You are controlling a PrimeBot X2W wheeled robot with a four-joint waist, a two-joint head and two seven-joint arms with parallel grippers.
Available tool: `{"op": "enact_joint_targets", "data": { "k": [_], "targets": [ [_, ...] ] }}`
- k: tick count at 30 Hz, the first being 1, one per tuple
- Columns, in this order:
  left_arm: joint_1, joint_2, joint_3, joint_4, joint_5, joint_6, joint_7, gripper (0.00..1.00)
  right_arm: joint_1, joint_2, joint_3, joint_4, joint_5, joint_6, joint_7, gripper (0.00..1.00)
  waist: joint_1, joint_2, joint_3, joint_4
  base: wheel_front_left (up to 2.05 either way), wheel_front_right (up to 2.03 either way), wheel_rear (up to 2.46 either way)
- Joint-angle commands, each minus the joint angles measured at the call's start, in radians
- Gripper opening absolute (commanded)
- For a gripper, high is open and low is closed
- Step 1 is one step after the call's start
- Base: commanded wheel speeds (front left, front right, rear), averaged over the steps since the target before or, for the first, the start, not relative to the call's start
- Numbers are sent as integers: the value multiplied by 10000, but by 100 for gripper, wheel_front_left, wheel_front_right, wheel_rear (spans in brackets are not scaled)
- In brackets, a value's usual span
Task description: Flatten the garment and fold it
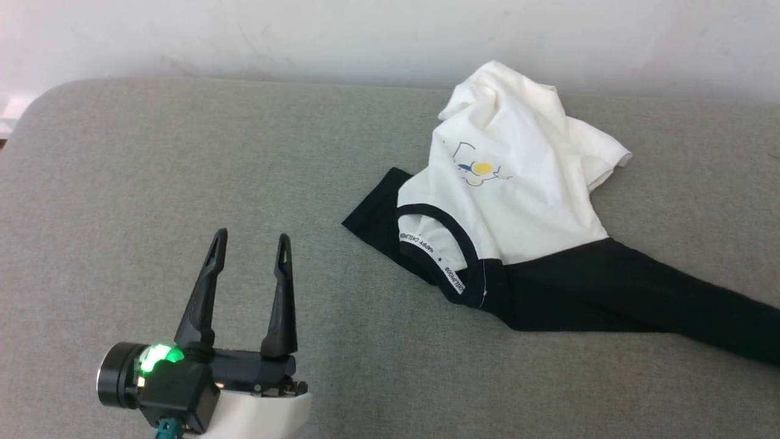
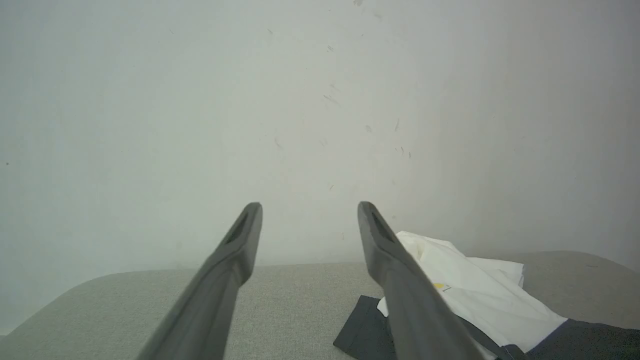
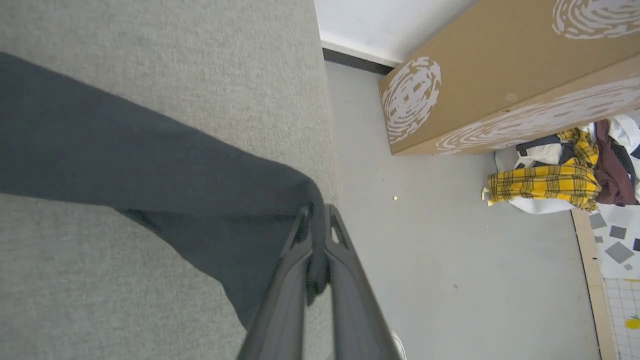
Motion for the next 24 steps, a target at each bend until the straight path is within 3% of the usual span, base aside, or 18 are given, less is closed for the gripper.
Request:
{"op": "enact_joint_targets", "data": {
  "k": [1, 5, 6, 7, 8, 12, 16, 24],
  "targets": [
    [129, 79, 52, 60, 80, -104, -47, 100, 60, 122, -60, 245, -188, -11, -233, 0, 1, 0, -117, 80, 0, 0, 0],
    [259, 141, 85, 176, 105, -148, -47, 100, -177, 347, 97, 1001, -666, -11, -907, 0, 1, 0, -402, 63, 0, 0, 0],
    [305, 150, 82, 205, 109, -158, -47, 100, -297, 396, 159, 1151, -759, -11, -1084, 34, 1, 0, -485, 53, 0, 0, 0],
    [344, 158, 84, 240, 102, -170, -47, 100, -436, 446, 247, 1272, -788, -11, -1246, 74, 1, 0, -579, 41, 0, 0, 0],
    [387, 163, 88, 263, 89, -183, -47, 100, -602, 496, 289, 1342, -787, -11, -1412, 100, 1, 0, -663, 25, 0, 0, 0],
    [538, 156, 117, 278, 35, -213, -47, 100, -1264, 419, 635, 1109, -678, -11, -1953, 100, 1, 0, -850, -52, 0, 0, 0],
    [596, 120, 90, 188, 29, -188, -47, 100, -1896, 435, 1474, 98, -165, -11, -2154, 100, 1, 0, -785, -126, 0, 0, 0],
    [389, 29, -110, 171, -18, -218, -47, 100, -2411, 345, 4330, -624, 1191, -11, -781, 100, 1, 0, -363, 143, 0, 0, 0]
  ]
}}
